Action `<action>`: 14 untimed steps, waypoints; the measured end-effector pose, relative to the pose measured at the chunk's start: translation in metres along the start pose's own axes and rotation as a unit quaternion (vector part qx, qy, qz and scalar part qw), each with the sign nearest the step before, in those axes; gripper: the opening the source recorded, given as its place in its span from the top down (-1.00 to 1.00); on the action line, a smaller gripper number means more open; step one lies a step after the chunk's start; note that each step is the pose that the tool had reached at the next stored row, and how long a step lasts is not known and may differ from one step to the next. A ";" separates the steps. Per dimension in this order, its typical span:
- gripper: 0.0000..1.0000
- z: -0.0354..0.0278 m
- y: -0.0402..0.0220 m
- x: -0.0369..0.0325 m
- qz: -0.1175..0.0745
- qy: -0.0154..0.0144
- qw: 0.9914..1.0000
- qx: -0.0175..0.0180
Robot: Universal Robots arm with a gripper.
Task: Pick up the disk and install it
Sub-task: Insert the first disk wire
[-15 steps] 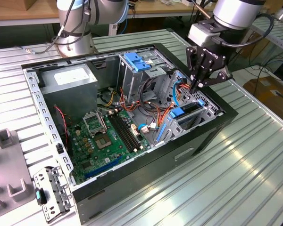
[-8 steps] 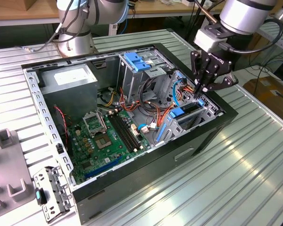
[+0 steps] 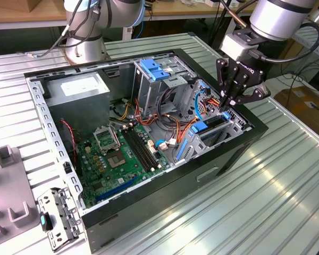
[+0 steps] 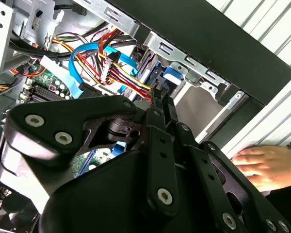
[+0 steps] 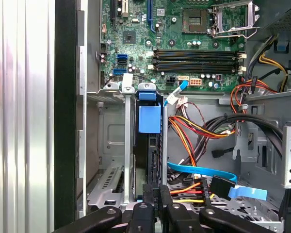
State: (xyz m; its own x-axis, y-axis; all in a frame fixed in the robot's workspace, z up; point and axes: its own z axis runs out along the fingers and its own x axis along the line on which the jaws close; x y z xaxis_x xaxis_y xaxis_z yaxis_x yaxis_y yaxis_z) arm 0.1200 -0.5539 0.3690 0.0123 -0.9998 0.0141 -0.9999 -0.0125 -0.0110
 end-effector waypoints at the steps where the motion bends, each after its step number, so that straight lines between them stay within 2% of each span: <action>1: 0.67 0.0000 0.0000 0.0000 0.000 0.000 1.000 0.000; 9: 0.67 0.0001 0.0000 0.0001 0.000 0.000 1.000 0.000; 11: 0.67 0.0000 0.0000 0.0028 0.000 0.000 1.000 0.000; 12: 0.67 0.0002 0.0001 0.0060 0.000 0.000 1.000 0.000; 14: 0.67 0.0003 0.0008 0.0093 0.000 -0.003 1.000 0.000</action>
State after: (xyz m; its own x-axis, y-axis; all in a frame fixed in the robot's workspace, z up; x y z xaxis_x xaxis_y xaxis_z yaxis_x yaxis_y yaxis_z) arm 0.1193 -0.5633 0.3688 0.0124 -0.9999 0.0072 -0.9999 -0.0125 -0.0111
